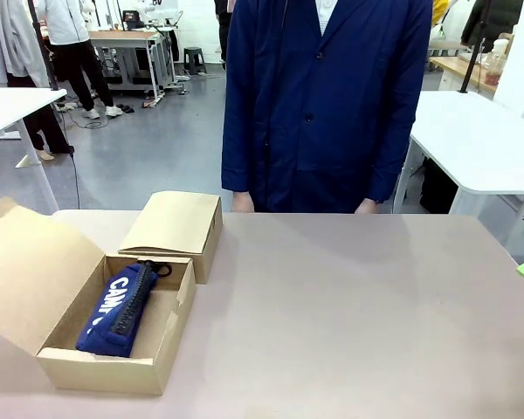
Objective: Place items inside the box.
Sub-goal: Close the lid of the Mailer Box closest to the robot.
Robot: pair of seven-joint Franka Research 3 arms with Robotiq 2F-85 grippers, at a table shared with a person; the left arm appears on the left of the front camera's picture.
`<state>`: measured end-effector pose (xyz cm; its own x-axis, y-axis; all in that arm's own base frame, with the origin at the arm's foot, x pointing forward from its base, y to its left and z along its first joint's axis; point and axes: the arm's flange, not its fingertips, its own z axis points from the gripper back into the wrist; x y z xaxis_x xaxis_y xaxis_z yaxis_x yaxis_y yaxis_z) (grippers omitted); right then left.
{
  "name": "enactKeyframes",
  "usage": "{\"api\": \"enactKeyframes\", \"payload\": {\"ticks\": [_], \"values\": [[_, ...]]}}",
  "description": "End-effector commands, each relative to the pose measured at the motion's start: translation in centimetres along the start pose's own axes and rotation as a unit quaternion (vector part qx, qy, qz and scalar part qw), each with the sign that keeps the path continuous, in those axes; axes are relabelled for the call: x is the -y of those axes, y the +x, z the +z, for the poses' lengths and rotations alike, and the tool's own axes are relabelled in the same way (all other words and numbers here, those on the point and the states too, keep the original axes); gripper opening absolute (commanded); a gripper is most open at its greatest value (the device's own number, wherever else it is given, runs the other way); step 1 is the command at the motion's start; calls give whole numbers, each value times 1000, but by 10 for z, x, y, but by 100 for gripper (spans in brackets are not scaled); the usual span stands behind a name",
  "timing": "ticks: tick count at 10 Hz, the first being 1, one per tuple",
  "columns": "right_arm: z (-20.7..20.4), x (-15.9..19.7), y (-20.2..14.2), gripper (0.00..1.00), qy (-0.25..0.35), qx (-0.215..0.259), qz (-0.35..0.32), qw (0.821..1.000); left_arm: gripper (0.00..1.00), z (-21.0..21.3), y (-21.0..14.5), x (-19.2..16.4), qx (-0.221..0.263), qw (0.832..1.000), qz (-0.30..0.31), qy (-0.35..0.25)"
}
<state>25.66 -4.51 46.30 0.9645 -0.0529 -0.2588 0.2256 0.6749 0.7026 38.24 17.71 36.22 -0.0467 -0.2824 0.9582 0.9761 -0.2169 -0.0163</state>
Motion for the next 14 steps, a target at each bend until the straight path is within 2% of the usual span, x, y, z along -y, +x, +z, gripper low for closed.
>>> {"api": "enactKeyframes", "payload": {"ticks": [1, 3, 5, 7, 9, 10, 14], "values": [[-1, -1, 0, 100, 11, -1, 8, 1000, 100, -30, 14, 11, 29, 999, -23, -11], [-1, -1, 0, 100, 11, -1, 8, 1000, 100, -65, 21, 21, 40, 998, -32, -45], [-1, -1, 0, 100, 11, -1, 8, 1000, 100, -107, 20, 33, 51, 997, -4, -54], [-1, -1, 0, 100, 11, -1, 8, 1000, 100, -156, 17, 46, 12, 998, -15, -55], [-1, -1, 0, 100, 11, -1, 8, 1000, 100, -184, 7, 60, -38, 996, -16, -80], [-1, -1, 0, 100, 11, -1, 8, 1000, 100, -194, 0, 66, -63, 994, -20, -92], [-1, -1, 0, 100, 11, -1, 8, 1000, 100, -192, -6, 58, -85, 993, -1, -79]]}}
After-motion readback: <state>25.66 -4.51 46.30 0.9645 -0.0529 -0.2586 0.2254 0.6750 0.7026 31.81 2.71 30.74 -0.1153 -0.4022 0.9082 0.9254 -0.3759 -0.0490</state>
